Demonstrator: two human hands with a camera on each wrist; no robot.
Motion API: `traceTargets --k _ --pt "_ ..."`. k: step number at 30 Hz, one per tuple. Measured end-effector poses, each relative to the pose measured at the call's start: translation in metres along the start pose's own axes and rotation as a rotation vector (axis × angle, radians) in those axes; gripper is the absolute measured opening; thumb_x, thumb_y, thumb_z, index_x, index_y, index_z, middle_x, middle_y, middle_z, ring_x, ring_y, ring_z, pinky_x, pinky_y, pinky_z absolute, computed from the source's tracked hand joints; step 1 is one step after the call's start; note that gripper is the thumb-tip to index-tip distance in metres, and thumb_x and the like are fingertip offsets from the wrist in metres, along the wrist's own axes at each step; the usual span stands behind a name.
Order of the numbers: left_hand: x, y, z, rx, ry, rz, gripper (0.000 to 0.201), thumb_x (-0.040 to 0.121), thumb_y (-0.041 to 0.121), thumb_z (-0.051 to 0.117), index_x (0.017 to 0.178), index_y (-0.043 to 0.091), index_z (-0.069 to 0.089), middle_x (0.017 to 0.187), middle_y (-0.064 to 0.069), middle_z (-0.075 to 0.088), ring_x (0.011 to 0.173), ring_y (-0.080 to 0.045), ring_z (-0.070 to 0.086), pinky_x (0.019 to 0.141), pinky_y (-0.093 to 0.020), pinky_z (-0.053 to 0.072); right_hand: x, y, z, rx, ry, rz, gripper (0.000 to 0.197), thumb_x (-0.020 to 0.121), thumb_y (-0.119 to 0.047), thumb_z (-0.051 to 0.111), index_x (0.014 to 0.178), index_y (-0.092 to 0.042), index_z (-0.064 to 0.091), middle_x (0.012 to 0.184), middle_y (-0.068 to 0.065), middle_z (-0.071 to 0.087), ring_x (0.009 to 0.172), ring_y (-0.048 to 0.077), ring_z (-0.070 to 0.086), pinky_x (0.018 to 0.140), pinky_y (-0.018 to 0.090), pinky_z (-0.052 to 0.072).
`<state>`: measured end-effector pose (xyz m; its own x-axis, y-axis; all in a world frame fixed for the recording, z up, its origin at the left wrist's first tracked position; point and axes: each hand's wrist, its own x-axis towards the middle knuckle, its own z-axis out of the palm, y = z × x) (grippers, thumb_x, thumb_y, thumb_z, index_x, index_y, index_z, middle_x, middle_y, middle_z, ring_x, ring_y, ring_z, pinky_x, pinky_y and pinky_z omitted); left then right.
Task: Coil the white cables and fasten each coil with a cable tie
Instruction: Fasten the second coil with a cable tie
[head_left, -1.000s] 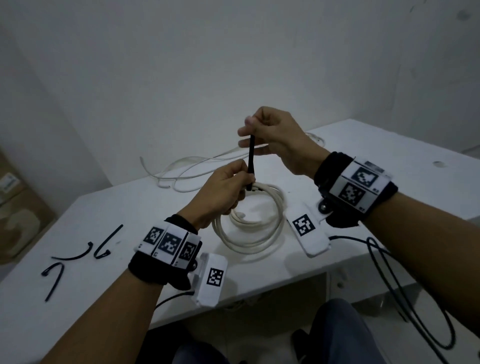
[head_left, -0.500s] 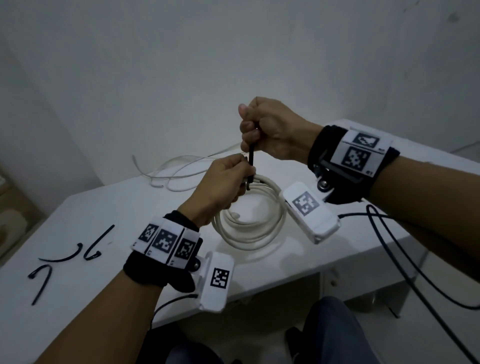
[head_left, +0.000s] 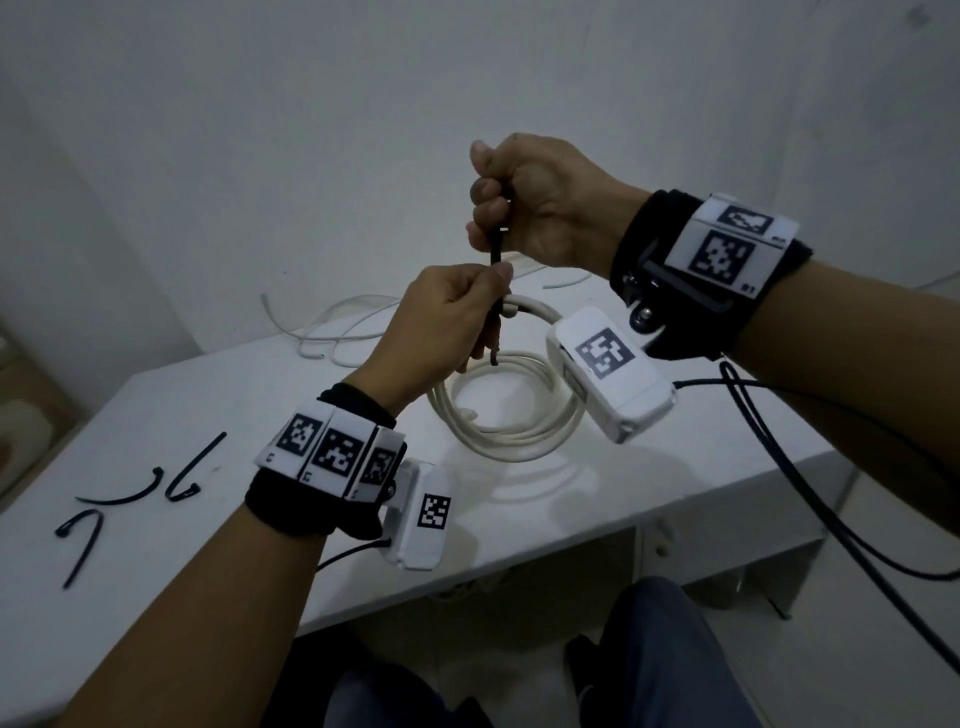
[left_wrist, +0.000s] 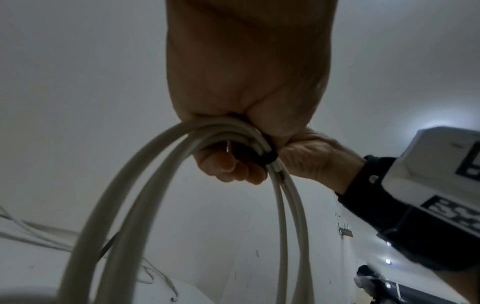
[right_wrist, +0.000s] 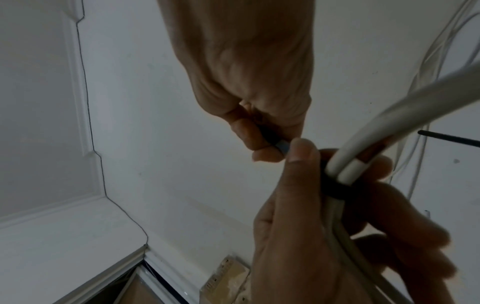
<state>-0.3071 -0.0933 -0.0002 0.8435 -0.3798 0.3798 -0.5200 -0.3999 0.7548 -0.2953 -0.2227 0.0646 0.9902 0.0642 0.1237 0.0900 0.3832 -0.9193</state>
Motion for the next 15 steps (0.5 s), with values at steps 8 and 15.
traceTargets --k 8,15 --pt "-0.002 0.010 0.006 -0.101 -0.083 -0.109 0.044 0.099 0.030 0.049 0.058 0.016 0.056 0.047 -0.005 0.047 0.036 -0.011 0.035 0.036 -0.017 0.028 0.017 0.002 -0.010 -0.017 0.093 0.132 0.035 0.090 -0.001 0.017 0.064 -0.014 0.037 0.046 -0.003 0.024 0.035 0.008 0.012 0.041 0.016 0.034" --pt "0.001 0.005 0.011 -0.286 -0.145 -0.268 0.040 0.097 0.030 0.050 0.064 0.011 0.060 0.042 0.007 0.027 0.037 -0.009 0.018 0.038 -0.017 0.015 0.004 0.012 -0.032 -0.143 0.024 -0.020 0.029 0.098 -0.010 0.035 0.070 -0.014 0.043 0.058 0.002 0.046 0.044 0.014 0.046 0.058 0.030 0.048"
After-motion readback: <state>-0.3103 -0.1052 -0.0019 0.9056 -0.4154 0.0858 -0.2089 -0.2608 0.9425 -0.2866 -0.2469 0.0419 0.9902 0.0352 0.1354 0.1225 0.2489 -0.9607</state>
